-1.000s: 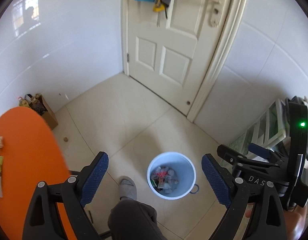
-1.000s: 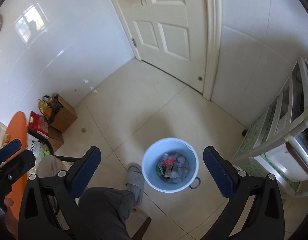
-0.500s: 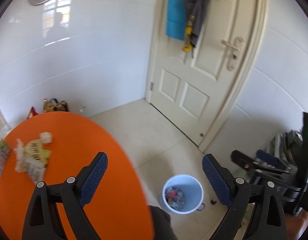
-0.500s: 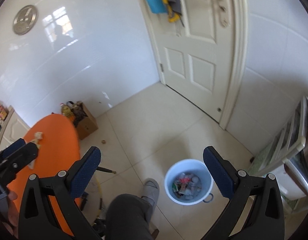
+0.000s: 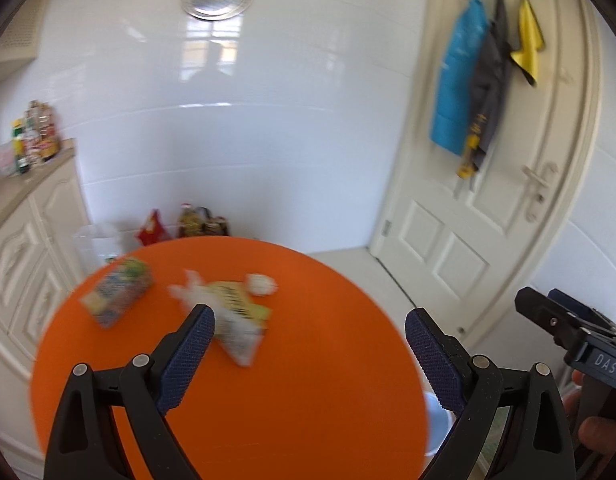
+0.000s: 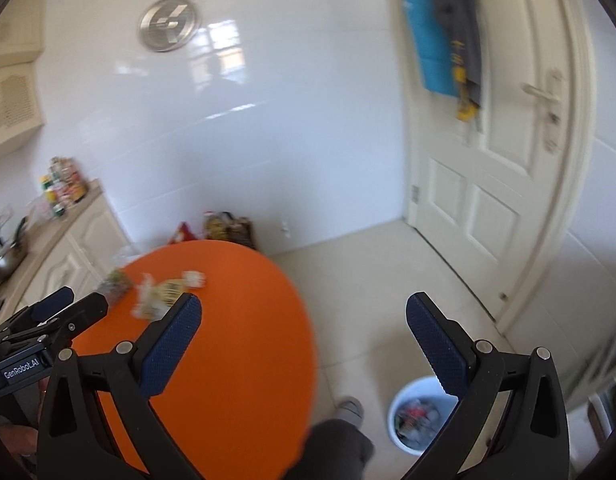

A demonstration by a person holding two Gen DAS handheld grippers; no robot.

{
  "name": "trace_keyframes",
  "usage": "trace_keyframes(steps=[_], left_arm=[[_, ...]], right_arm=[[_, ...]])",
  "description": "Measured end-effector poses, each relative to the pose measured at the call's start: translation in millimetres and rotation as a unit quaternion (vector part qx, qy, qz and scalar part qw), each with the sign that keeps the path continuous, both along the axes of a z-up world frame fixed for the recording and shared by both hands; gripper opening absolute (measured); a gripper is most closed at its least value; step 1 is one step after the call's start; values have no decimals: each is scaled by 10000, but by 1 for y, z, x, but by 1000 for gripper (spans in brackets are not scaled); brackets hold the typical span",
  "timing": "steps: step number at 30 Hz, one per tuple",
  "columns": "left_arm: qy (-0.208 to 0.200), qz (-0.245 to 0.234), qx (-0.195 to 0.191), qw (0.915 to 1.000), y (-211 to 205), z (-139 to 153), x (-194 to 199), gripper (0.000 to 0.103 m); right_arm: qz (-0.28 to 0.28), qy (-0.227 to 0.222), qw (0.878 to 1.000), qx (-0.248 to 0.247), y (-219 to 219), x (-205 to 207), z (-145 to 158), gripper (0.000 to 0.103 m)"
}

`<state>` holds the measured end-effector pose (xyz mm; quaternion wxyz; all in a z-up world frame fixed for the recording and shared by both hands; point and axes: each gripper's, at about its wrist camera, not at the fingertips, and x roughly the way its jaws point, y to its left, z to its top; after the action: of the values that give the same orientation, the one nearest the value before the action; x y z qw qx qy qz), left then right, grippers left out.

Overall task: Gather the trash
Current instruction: 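Return both tools from the bucket to the orange table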

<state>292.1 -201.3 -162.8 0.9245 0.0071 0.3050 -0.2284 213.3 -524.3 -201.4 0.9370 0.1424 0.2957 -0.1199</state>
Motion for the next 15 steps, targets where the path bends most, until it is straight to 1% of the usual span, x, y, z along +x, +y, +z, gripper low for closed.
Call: trace_keyframes(steps=[5,8,12,15], left_arm=[[-183,580,-56,9981,56,11,-41,97],[-218,842,-88,9962,72,14,-57,97],[-362,1211,-66,9920,107,14,-85,97],[-375,1378,-33,9897,121,11,-99,97]], right_arm=[[692,-139,9974,-172,54,30,6,103],[1032,-182,9942,-233,81,46,6,103],[1379,-251,9896,-331,115,64,6,103],[1622,-209,9856,-436,135,78,4,103]])
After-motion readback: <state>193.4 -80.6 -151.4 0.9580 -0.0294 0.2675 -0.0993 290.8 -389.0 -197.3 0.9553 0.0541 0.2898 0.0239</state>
